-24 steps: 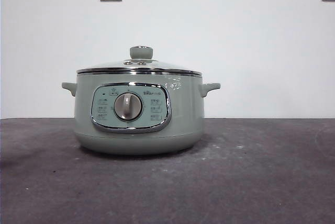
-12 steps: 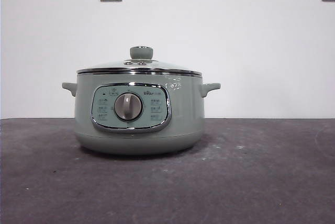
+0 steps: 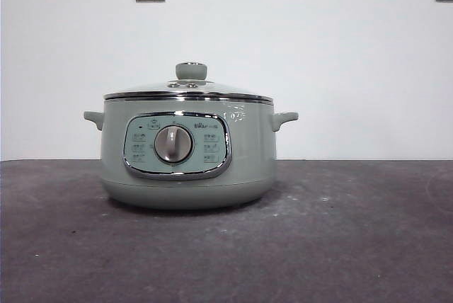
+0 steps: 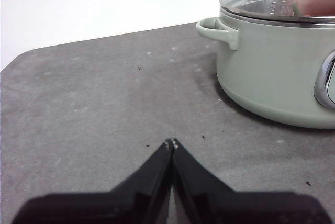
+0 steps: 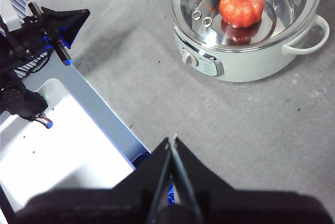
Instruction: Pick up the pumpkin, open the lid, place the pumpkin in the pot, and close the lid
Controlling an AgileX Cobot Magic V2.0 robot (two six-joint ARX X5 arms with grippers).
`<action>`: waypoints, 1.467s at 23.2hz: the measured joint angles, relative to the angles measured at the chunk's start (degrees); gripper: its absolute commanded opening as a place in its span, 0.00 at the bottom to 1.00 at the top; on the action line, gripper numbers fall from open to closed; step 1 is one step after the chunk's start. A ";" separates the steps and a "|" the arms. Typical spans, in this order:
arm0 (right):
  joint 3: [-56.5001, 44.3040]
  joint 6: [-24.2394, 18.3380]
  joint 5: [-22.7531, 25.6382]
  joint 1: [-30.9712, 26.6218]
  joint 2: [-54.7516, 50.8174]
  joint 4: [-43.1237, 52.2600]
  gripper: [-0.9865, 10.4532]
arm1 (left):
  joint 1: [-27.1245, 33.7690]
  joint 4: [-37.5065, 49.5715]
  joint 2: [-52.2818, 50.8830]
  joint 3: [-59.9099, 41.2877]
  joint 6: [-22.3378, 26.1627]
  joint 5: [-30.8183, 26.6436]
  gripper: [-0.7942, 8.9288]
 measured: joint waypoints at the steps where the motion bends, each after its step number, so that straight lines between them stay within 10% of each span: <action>1: 0.00 0.00 0.00 0.00 0.00 0.00 0.09 | 0.00 0.00 0.00 0.00 0.00 0.00 0.08; 11: 0.00 -0.17 0.09 -1.11 -0.22 0.00 0.09 | 0.00 -0.02 0.00 0.00 0.00 0.00 0.08; 21: -0.09 -6.05 0.33 -20.70 -14.80 2.64 0.09 | 0.00 0.00 0.00 0.00 0.00 -0.02 0.08; 34: -45.22 -4.55 -5.51 -31.82 -44.44 53.72 0.08 | 0.00 -0.02 0.00 0.00 0.00 -0.02 0.08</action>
